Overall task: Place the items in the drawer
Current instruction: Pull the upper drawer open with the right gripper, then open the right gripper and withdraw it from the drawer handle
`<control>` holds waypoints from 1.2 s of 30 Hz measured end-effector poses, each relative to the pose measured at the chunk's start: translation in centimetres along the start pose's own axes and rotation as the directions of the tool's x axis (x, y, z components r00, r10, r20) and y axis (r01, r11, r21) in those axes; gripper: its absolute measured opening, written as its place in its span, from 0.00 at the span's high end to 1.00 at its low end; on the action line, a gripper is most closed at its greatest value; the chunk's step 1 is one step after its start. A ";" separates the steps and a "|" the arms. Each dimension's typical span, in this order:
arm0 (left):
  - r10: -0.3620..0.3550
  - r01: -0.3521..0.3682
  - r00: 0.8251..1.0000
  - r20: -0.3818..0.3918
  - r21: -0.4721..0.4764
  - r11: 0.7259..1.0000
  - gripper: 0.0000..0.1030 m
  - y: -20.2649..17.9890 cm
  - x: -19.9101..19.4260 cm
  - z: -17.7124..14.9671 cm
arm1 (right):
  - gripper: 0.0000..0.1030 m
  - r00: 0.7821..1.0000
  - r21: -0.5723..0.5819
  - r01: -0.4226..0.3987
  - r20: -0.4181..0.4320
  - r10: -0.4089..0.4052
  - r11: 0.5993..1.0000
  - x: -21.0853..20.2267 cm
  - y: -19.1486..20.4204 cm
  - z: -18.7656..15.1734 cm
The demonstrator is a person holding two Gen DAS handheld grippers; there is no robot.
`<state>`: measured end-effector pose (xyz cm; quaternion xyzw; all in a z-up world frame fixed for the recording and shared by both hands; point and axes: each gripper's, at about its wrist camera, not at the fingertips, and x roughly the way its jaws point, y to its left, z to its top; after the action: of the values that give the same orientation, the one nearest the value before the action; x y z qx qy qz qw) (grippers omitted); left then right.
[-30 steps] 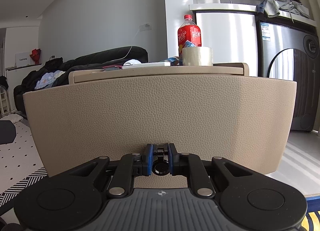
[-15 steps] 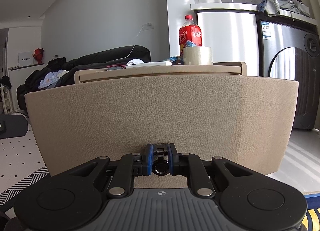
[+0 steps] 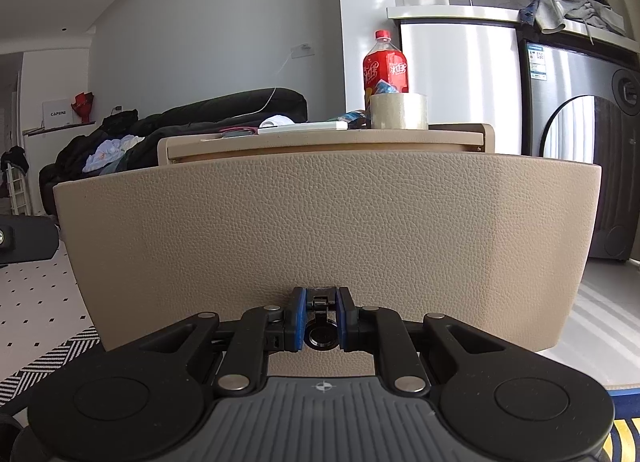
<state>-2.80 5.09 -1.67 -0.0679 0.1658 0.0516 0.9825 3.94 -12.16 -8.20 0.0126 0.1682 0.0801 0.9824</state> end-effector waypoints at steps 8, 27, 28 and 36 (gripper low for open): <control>-0.011 0.011 1.000 0.001 -0.006 1.000 0.00 0.0 0.2 0.1 | 0.83 1.000 -0.020 0.005 -0.001 -0.005 1.000 -0.1 0.2 -0.1; -0.024 0.022 0.999 0.044 0.058 0.998 0.00 -2.3 0.9 2.8 | 0.59 0.999 -0.061 -0.013 0.031 0.015 0.998 -1.8 -2.1 1.3; -0.025 0.022 0.998 0.051 0.067 0.998 0.00 -2.5 0.9 3.1 | 0.58 0.999 -0.057 -0.011 0.036 0.013 0.998 -1.9 -2.2 1.3; -0.050 0.041 0.994 0.092 0.099 0.994 0.00 -4.0 1.4 5.0 | 0.47 0.998 -0.033 -0.013 0.059 0.015 0.999 -2.8 -3.3 2.3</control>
<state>0.60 1.99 3.02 -0.0215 0.1199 0.0241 0.9923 2.59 -15.82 -5.23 0.0001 0.1378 0.0892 0.9864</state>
